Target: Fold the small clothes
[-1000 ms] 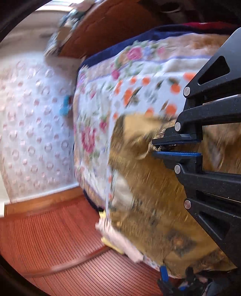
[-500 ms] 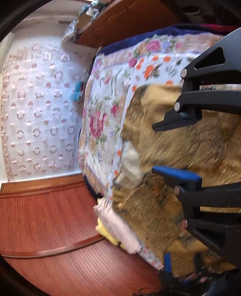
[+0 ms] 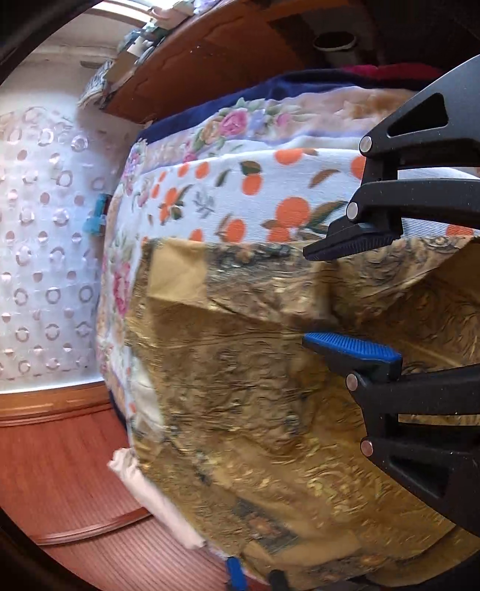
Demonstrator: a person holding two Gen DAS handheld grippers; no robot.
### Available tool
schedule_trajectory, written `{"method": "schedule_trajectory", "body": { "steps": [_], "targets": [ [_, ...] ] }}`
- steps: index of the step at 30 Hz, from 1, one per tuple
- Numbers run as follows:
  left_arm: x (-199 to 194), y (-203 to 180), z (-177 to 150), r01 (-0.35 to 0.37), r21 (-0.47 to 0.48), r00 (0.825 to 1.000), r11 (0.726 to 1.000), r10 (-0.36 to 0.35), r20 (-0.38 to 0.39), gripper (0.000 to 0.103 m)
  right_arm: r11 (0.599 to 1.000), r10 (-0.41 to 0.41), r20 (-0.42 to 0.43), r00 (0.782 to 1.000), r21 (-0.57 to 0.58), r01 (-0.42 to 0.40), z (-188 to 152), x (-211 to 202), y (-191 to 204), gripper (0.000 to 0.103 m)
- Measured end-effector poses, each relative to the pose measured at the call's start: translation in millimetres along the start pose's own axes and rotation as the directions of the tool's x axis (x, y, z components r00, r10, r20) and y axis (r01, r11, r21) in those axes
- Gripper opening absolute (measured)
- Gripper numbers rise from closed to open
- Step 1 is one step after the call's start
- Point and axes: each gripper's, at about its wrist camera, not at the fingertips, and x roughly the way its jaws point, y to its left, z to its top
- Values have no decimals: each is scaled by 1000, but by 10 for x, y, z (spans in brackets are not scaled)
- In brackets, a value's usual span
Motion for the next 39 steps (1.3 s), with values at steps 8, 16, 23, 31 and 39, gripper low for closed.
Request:
{"method": "schedule_trajectory", "body": {
  "steps": [8, 16, 23, 31, 39],
  "targets": [
    [-22, 202, 8, -43, -22, 999, 999, 43, 3, 82, 999, 27, 4, 1000, -42, -27, -92, -145, -7, 6],
    [-51, 602, 186, -125, -29, 992, 992, 125, 8, 82, 1000, 20, 99, 995, -20, -18, -45, -371, -6, 8],
    [72, 1063, 461, -176, -26, 984, 984, 176, -8, 82, 1000, 12, 145, 989, -17, -10, 244, -226, 61, 50],
    [341, 1595, 744, -162, -74, 986, 984, 159, -43, 71, 999, -23, 100, 995, -41, 27, 626, 244, 0, 51],
    [740, 1873, 1018, -180, -60, 979, 982, 173, -109, 50, 999, -24, 68, 997, -34, 26, 1041, 716, -187, 51]
  ]
}}
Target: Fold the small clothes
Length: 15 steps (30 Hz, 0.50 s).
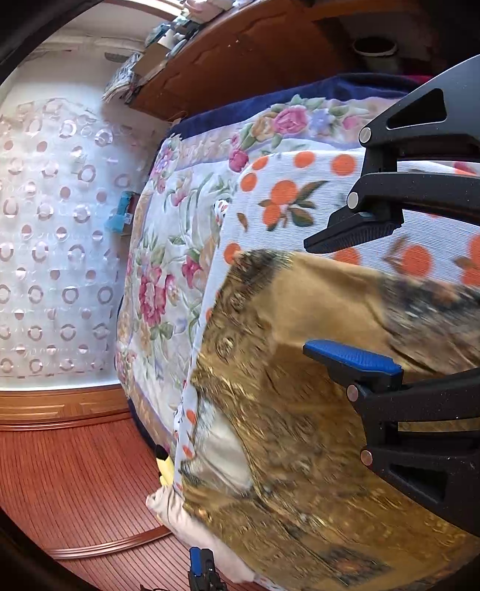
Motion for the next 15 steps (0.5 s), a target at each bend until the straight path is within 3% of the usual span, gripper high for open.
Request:
{"method": "schedule_trajectory", "body": {
  "steps": [5, 7, 15],
  "targets": [
    [244, 20, 61, -21, 23, 998, 1000, 22, -50, 49, 1000, 8, -26, 1000, -3, -8, 138, 264, -85, 51],
    [313, 8, 50, -35, 39, 997, 999, 37, -63, 43, 1000, 13, -31, 999, -5, -13, 158, 329, -87, 51],
    [456, 37, -59, -69, 51, 990, 996, 74, -116, 42, 1000, 22, -32, 999, -13, -22, 189, 442, -121, 51]
  ]
}}
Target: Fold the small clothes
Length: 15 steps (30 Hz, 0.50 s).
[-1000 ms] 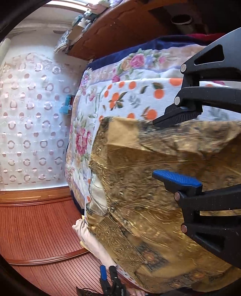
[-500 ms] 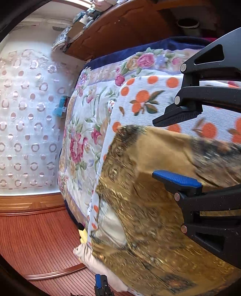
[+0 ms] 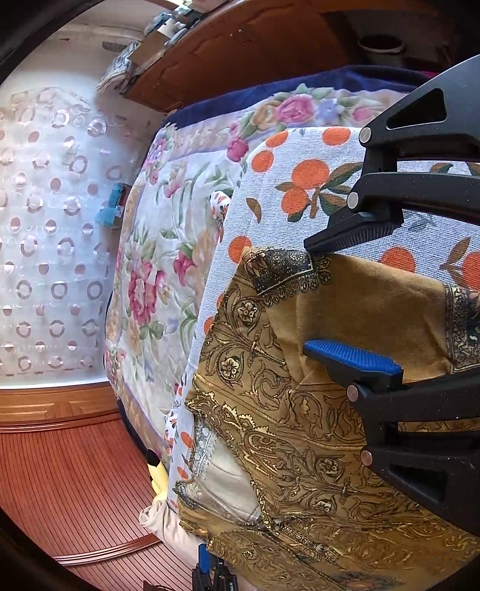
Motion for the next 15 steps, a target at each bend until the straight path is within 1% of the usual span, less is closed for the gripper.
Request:
{"method": "schedule_trajectory", "body": {
  "steps": [2, 5, 9, 11, 15],
  "targets": [
    [4, 7, 0, -9, -2, 1000, 1000, 9, -1, 47, 1000, 4, 6, 1000, 4, -4, -19, 1, -14, 51],
    [18, 33, 6, -2, -23, 1000, 1000, 2, -2, 50, 999, 22, 20, 1000, 24, -23, -56, 11, -56, 52],
    [20, 77, -21, 27, -65, 1000, 998, -26, 7, 51, 999, 26, 26, 999, 26, -26, -79, 24, -69, 53],
    [8, 87, -61, 44, -96, 999, 994, -42, 25, 51, 999, 24, 25, 999, 25, -24, -87, 26, -59, 53],
    [-16, 44, -106, 38, -114, 999, 993, -33, 42, 51, 999, 27, 25, 999, 27, -27, -89, 30, -46, 53]
  ]
}}
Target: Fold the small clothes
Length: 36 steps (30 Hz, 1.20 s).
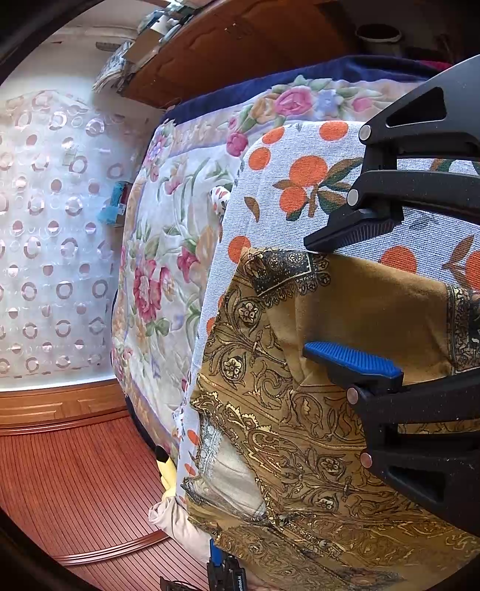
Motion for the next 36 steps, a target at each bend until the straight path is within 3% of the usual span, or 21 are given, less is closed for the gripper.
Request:
{"method": "schedule_trajectory", "body": {
  "steps": [3, 9, 20, 25, 27, 30, 36],
  "targets": [
    [-19, -29, -24, 3, 5, 1000, 1000, -3, 0, 47, 1000, -1, -1, 1000, -4, 1, 4, -6, 15, 53],
    [-46, -38, -5, 40, 13, 999, 999, -39, -16, 20, 1000, 21, -10, 1000, -3, -21, 25, -8, -22, 53],
    [-31, -62, 19, 28, 21, 1000, 999, -28, -15, 18, 997, 62, -46, 997, 40, -60, 197, 92, -110, 53],
    [-58, -113, -11, 39, 58, 999, 998, -39, -4, 9, 998, 48, -48, 998, 41, -46, 213, 109, -76, 35],
    [-70, -130, -21, 32, 76, 999, 997, -32, 0, 8, 999, 25, -47, 999, 30, -24, 207, 108, -51, 19],
    [-98, -109, -20, 43, 70, 999, 997, -44, 13, 7, 999, -3, -38, 999, 38, 5, 200, 105, -41, 8],
    [-477, -134, -54, 82, 74, 990, 994, -90, 108, 6, 998, -25, 18, 1000, 66, 23, 164, -77, 78, 3]
  ]
}}
